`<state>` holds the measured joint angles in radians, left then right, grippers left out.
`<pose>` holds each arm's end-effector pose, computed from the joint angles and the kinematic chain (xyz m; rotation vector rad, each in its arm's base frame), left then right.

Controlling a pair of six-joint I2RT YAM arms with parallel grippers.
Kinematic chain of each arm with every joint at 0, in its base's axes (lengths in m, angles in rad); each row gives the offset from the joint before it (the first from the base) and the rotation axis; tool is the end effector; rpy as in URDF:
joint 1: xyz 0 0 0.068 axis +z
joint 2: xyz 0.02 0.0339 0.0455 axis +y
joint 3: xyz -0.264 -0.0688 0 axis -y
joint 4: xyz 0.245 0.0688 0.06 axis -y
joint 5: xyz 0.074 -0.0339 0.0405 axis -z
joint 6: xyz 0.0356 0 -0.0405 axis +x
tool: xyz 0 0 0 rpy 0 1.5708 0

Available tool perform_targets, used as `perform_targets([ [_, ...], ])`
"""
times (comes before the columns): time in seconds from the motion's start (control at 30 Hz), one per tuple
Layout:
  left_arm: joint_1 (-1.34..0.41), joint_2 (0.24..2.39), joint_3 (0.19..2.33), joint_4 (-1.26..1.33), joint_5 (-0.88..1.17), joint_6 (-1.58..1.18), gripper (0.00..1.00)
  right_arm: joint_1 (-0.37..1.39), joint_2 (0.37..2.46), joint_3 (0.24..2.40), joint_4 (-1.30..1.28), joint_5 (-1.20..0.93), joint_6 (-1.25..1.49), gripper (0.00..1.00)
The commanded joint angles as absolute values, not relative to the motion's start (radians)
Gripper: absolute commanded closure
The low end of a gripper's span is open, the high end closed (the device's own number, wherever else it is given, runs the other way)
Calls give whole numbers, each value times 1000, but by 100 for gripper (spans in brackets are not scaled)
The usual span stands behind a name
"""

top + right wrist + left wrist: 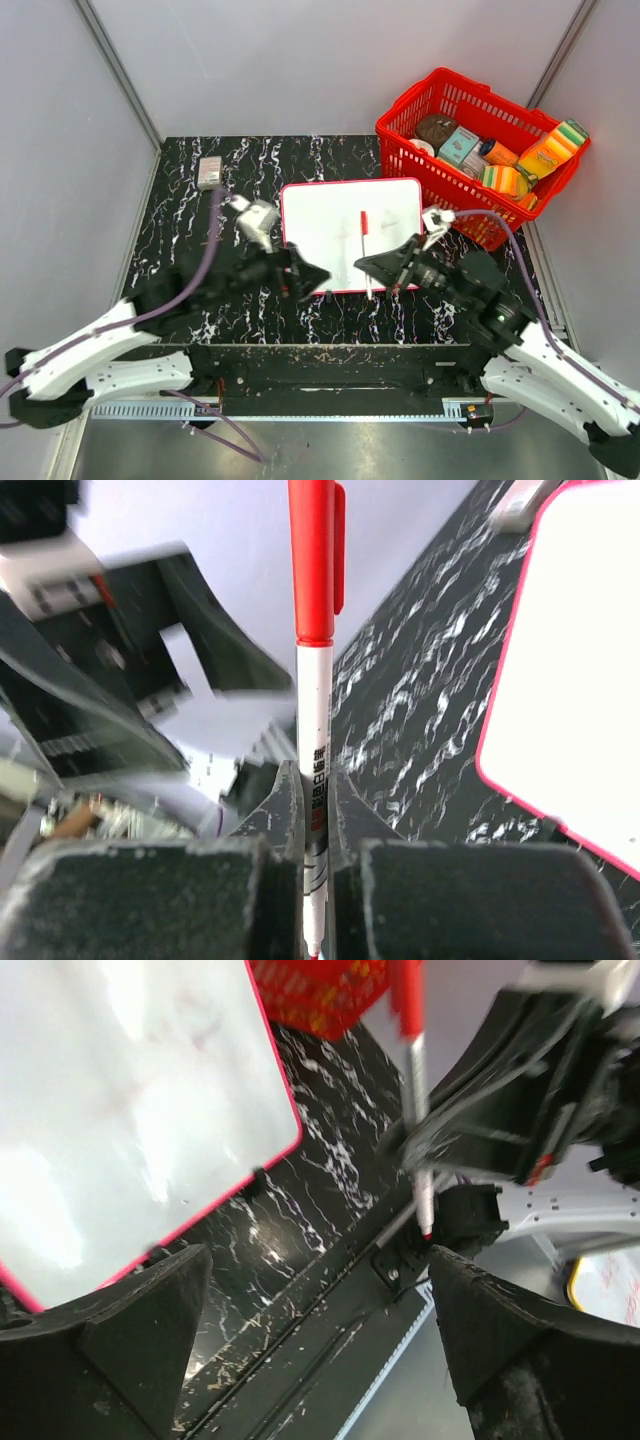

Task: Write a sentence on the whiteboard
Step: Pass from the right arm to the left

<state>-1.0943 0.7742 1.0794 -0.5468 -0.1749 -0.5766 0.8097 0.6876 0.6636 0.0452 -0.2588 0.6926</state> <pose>0.0756 -0.1329 0.4028 0.3654 1.8972 -1.0066 0.1112 0.1299 0.3375 -0.3270 1.6942 1.3550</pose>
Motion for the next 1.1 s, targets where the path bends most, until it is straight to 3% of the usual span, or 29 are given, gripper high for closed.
perform_targets([
  [0.0,-1094,900,1048,-240,24,-617,6,815,553,623,80,59,782,100],
  [0.2,-1094,1126,1137,-63,245,-578,8,815,460,597,63,113,848,100],
  [0.37,-1095,1255,1192,32,382,-587,17,815,442,604,40,120,856,100],
  [0.53,-1095,1278,1192,40,426,-575,36,815,436,623,6,146,854,100],
  [0.87,-1095,1313,1207,55,462,-565,60,815,431,623,6,133,877,100],
  [0.93,-1095,1325,1230,37,460,-551,68,815,426,623,5,130,880,100],
  [1.07,-1095,1327,1241,3,428,-526,100,815,416,626,6,117,874,100],
])
